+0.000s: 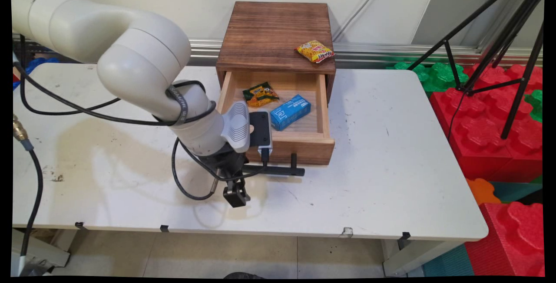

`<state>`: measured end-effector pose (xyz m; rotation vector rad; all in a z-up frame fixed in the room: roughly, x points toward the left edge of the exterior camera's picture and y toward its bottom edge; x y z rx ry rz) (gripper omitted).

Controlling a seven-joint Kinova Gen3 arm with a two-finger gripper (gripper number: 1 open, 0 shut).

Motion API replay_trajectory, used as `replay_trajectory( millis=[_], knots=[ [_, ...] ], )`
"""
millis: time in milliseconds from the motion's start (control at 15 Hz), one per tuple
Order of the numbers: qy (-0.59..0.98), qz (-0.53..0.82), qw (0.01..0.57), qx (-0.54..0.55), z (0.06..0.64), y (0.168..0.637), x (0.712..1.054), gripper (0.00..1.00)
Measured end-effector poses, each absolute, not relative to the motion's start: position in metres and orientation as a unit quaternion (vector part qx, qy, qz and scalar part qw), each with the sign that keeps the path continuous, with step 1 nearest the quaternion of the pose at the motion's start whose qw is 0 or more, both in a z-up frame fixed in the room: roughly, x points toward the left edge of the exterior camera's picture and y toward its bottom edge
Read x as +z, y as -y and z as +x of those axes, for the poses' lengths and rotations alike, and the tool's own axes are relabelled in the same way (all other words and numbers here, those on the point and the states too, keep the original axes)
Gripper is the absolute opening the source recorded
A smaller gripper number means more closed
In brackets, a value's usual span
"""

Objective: Open the drawer

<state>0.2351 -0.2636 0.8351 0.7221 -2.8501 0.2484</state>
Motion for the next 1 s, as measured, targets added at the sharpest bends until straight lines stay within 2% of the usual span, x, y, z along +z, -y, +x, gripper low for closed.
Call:
replay_trajectory(
  millis=[1000],
  knots=[
    [0.963,0.242,0.102,0.066,0.223,0.231,0.839,1.0]
  ],
)
